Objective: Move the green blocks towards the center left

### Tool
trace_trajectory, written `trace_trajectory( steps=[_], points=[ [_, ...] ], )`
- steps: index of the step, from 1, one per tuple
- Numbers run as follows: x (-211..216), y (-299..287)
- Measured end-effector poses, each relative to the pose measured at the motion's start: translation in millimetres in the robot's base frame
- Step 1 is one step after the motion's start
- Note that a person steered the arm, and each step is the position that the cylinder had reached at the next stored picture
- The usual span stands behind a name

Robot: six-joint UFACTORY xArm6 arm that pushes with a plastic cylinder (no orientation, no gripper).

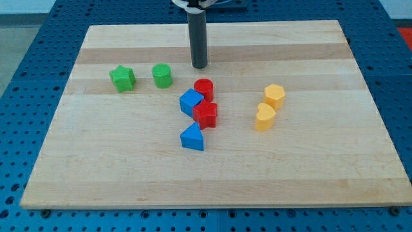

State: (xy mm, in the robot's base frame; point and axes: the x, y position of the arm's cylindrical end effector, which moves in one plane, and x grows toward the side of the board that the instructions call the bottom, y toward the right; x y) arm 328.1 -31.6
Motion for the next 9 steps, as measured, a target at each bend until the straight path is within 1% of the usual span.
trace_trajectory(
  steps=[1, 3, 5, 6, 7, 8, 9],
  points=[
    [0.0, -4.5],
    [6.5, -35.8],
    [28.7, -69.5],
    [32.6, -80.1],
    [32.6, -87.5],
    [39.8, -69.7],
    [68.1, -69.9]
  ],
)
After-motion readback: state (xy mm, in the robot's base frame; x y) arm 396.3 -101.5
